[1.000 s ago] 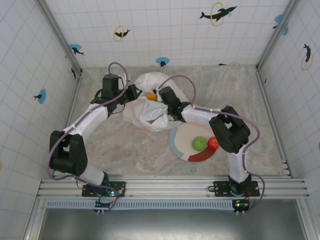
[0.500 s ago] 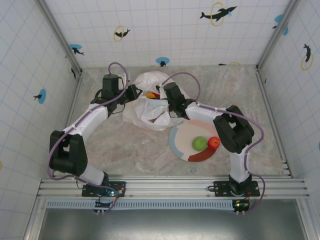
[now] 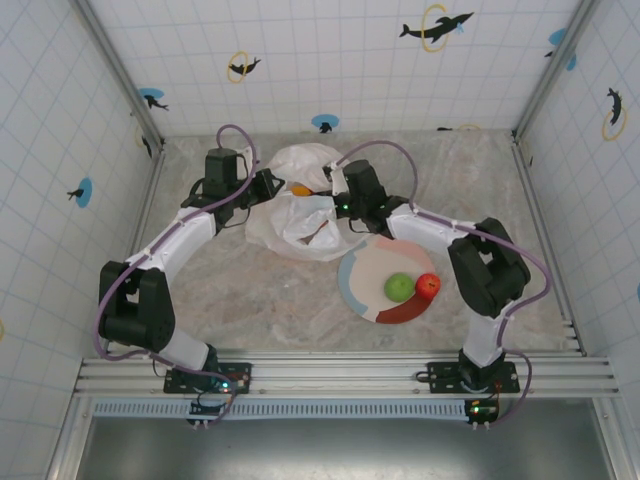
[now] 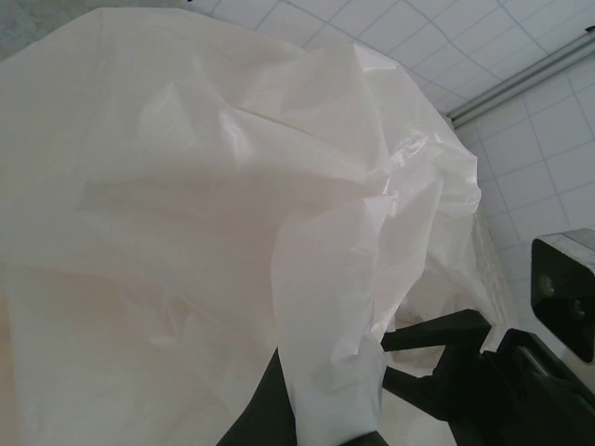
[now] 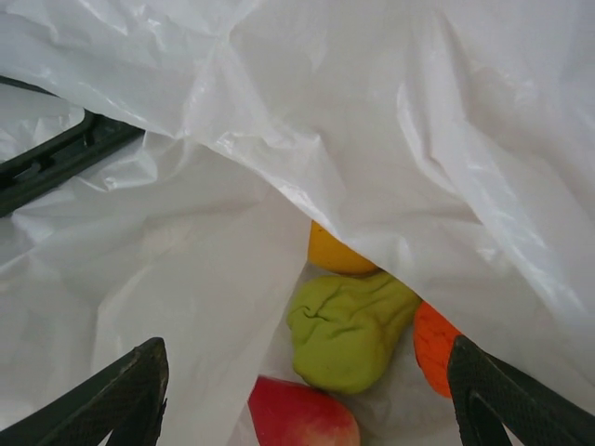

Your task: Place the fruits into the plastic bag

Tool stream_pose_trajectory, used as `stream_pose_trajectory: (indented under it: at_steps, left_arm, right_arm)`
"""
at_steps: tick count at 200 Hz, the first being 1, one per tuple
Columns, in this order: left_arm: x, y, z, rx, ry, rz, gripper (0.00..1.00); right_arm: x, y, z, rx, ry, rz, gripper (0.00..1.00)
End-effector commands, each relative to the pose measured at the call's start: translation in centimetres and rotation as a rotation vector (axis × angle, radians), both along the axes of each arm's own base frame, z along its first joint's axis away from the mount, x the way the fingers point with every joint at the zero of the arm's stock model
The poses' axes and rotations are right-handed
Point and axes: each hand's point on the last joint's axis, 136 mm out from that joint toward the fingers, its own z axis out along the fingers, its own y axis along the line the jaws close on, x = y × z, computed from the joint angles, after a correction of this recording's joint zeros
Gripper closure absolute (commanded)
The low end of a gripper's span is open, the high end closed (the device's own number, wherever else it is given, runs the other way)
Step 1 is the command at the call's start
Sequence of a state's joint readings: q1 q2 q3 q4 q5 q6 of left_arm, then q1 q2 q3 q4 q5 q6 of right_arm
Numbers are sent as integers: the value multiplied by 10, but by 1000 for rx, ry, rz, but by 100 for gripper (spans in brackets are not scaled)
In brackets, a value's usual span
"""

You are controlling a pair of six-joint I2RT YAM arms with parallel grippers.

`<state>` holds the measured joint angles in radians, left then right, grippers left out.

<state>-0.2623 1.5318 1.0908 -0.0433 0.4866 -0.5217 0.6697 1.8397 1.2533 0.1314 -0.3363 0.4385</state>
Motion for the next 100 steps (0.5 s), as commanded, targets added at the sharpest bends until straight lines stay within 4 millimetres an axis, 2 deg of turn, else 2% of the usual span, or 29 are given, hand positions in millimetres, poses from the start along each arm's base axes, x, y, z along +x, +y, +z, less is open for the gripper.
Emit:
stream_pose_trajectory:
  at_steps: [1, 35, 100]
  left_arm:
    - [-4, -2, 7, 1, -24, -13, 100]
    - [-4, -1, 7, 5, -25, -10, 100]
    - [-4, 0, 7, 10, -28, -7, 100]
  right_arm:
    - [-6, -22, 9, -92, -35, -15, 21]
    - [-8, -50, 11, -183, -64, -51, 21]
    - [-22, -78, 50, 4, -38, -15, 23]
